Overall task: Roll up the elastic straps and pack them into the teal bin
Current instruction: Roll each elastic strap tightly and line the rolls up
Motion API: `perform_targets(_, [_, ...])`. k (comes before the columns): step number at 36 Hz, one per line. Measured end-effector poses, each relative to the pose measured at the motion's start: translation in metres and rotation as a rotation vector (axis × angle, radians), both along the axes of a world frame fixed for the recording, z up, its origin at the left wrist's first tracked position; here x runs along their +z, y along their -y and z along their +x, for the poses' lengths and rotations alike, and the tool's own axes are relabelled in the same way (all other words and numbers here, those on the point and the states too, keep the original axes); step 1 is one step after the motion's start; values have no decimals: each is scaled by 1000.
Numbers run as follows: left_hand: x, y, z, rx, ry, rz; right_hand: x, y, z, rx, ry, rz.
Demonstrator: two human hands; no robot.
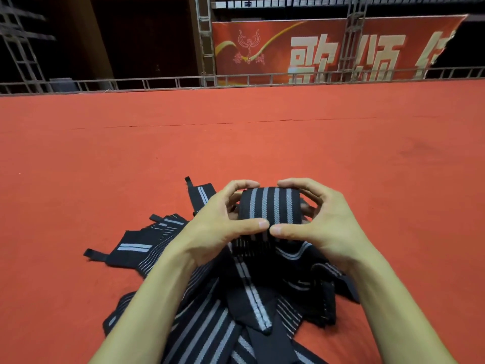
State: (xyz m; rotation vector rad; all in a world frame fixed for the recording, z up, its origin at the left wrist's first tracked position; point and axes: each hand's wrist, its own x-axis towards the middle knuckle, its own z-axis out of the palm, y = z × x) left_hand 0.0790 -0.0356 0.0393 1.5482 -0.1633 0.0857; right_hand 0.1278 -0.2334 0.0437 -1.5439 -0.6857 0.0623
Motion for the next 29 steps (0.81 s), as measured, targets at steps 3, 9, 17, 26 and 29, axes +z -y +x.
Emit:
perform_targets(3, [-2, -5, -2, 53, 23, -8, -4, -3, 0, 8, 2, 15])
perform_targets(9, [-7, -14, -22, 154, 37, 112, -16, -15, -12, 33, -45, -64])
perform_targets(17, [10, -68, -63, 123, -34, 189, -7, -65, -42, 56, -106, -45])
perform_targets(26, [-5, -159, -108, 204, -125, 210, -18, -163, -72, 90, -63, -228])
perform_targets(29, [-16, -198, -117, 261, -109, 273, -28, -201, -77, 111, -77, -242])
